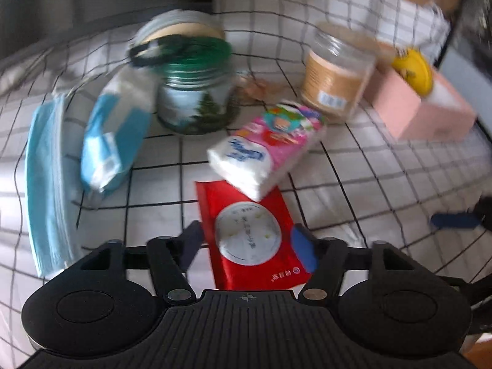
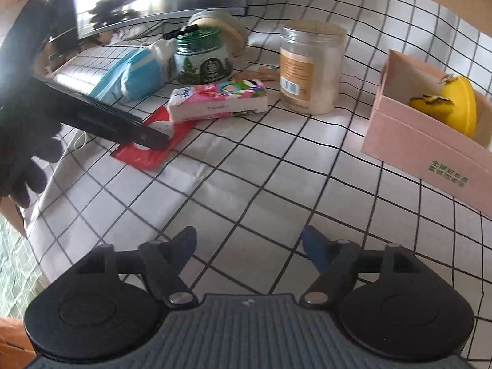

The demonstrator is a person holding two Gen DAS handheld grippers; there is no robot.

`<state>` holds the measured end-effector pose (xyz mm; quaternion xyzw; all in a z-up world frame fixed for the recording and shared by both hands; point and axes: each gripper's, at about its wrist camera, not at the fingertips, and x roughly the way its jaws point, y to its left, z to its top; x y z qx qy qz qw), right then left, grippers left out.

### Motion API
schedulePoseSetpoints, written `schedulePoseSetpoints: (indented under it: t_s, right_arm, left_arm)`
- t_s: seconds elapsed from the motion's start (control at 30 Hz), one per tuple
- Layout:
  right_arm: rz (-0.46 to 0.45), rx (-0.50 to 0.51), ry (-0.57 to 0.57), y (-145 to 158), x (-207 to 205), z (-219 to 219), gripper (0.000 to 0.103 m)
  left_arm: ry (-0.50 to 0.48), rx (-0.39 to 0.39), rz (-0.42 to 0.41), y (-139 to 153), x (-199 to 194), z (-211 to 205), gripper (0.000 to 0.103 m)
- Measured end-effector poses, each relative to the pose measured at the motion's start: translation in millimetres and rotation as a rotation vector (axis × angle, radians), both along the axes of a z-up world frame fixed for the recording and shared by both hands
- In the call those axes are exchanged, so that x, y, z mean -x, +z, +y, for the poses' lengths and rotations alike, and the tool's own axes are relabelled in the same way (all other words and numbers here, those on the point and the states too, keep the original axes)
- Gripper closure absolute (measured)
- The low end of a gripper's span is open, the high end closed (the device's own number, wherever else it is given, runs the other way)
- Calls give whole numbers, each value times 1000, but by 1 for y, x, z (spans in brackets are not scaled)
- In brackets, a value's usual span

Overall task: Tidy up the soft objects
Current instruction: 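Close the left tool on the blue face mask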

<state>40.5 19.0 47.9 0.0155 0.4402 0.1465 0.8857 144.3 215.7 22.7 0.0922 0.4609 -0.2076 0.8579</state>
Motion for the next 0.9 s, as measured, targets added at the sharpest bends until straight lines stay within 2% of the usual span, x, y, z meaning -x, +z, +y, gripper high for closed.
schedulePoseSetpoints:
  t_s: [0.07,0.13,0.27,0.47,0.5,0.6,0.63,0.7,0.73,0.77,0.8,0.9]
  right_arm:
    - [-12,6,10,-1,4,2,18]
    - [-20,21,25,-2,7,6,13]
    - [-9,41,55,-5,12,12,0]
    - [3,50,64,-5,14,11,0]
    - [5,52,79,-4,14,10,0]
    - [21,46,104,-1,10,6,6]
    - [22,37,100,1,7,4,9]
    - [-7,7,78,11,0,-6,9]
    - [-32,-3,65,17,-5,-10,9]
    - [-55,-10,57,24,-11,-13,9]
    - [-73,-18,57,30,-19,-15,9]
    - [-112,-32,93,43,-48,-10,9]
  left_arm:
    - [-4,-44,-14,-3,4,-10,22]
    - [28,-42,-8,-4,3,-15,16]
    - [99,-55,3,-6,-2,-24,11]
    - [124,-45,-32,-7,8,-22,12]
    - [124,-42,-43,-7,10,-22,15]
    - [139,-10,-69,-2,17,-16,44]
    - [145,4,-68,0,18,-13,48]
    - [167,34,-62,2,19,-6,51]
    - [180,53,-64,3,21,-1,66]
    - [206,61,-62,5,23,4,102]
    - [233,73,-45,6,25,10,93]
    - [267,110,-47,11,37,28,95]
